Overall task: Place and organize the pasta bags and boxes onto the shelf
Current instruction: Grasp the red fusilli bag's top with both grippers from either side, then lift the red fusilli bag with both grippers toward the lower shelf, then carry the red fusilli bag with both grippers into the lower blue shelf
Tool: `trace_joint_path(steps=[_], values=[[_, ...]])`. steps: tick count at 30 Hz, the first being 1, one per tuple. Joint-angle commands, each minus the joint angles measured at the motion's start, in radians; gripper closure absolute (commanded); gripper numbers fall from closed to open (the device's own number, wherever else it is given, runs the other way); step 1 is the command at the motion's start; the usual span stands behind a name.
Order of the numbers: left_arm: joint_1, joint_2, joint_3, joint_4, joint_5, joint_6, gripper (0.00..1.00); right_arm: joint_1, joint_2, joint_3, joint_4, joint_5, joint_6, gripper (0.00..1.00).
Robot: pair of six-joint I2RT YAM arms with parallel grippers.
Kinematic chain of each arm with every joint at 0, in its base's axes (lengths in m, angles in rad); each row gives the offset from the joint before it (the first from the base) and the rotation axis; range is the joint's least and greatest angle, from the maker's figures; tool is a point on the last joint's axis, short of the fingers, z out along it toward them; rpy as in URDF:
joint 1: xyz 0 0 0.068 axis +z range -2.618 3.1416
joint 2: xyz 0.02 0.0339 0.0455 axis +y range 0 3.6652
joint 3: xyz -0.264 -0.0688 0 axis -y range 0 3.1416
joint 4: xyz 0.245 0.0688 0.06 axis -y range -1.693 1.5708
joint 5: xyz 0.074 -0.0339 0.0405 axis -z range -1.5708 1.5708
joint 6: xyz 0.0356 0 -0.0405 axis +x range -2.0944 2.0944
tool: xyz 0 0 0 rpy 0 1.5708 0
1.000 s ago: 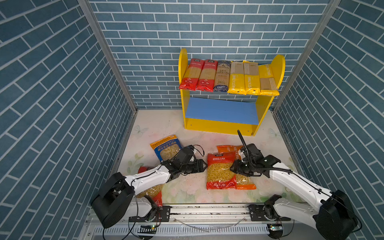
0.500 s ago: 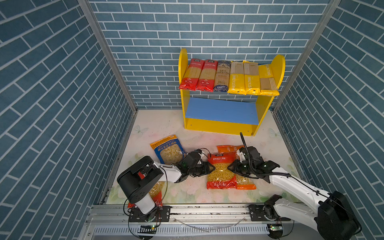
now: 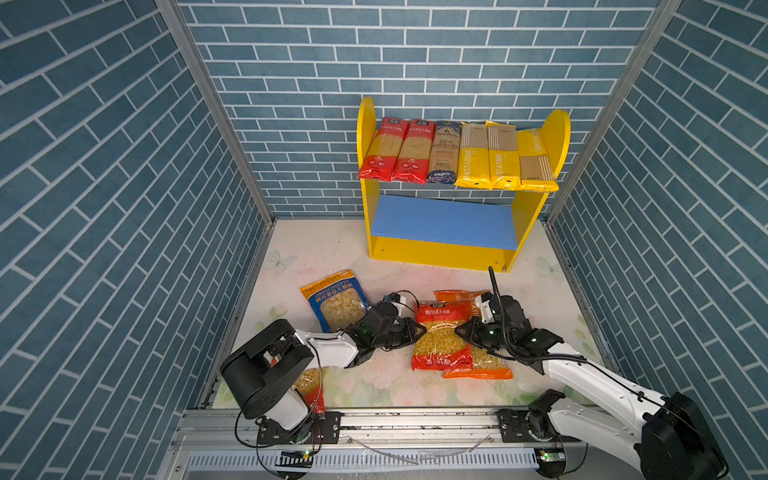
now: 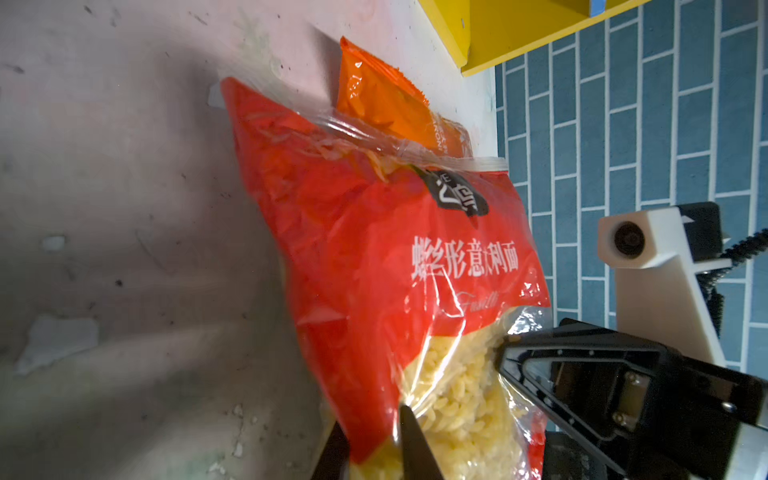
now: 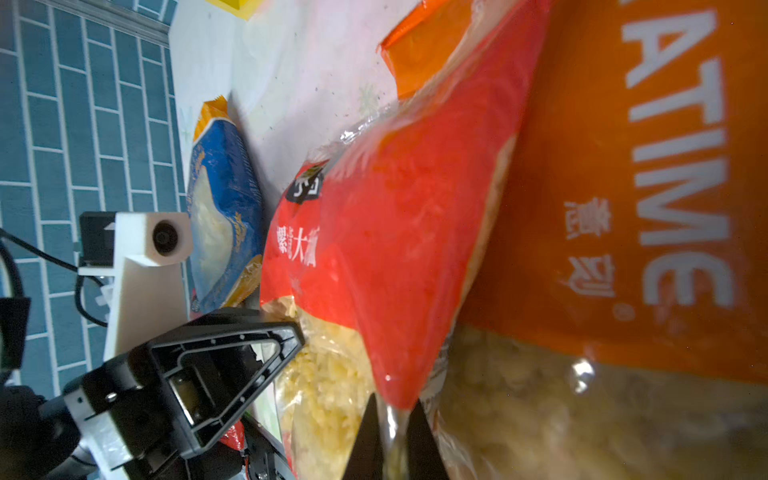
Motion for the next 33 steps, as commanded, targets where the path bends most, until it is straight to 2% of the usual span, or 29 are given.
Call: trace_joint_path(steps=[1, 5, 9, 16, 19, 25, 28, 33], values=[[-0.005, -0.065, 0.036, -0.050, -0.031, 0.049, 0.85, 0.002, -0.046, 0.001, 0.130, 0.011, 0.043, 0.99], [0.012, -0.154, 0.100, -0.195, -0.060, 0.142, 0.90, 0.001, -0.071, 0.040, 0.163, 0.046, 0.015, 1.00], [0.061, -0.229, 0.202, -0.331, -0.087, 0.257, 0.97, -0.003, -0.036, 0.112, 0.220, 0.080, -0.039, 1.00], [0.252, -0.226, 0.365, -0.393, -0.023, 0.353, 1.00, -0.045, 0.172, 0.294, 0.441, 0.062, -0.077, 1.00], [0.306, -0.182, 0.467, -0.422, -0.010, 0.416, 1.00, -0.053, 0.288, 0.393, 0.536, 0.052, -0.080, 1.00], [0.408, 0.011, 0.689, -0.440, 0.032, 0.465, 1.00, -0.077, 0.544, 0.601, 0.696, 0.082, -0.072, 1.00], [0.424, 0.114, 0.791, -0.450, 0.033, 0.484, 1.00, -0.084, 0.648, 0.694, 0.734, 0.119, -0.059, 1.00], [0.431, 0.248, 0.885, -0.413, 0.003, 0.473, 1.00, -0.100, 0.781, 0.797, 0.744, 0.173, -0.068, 0.92]])
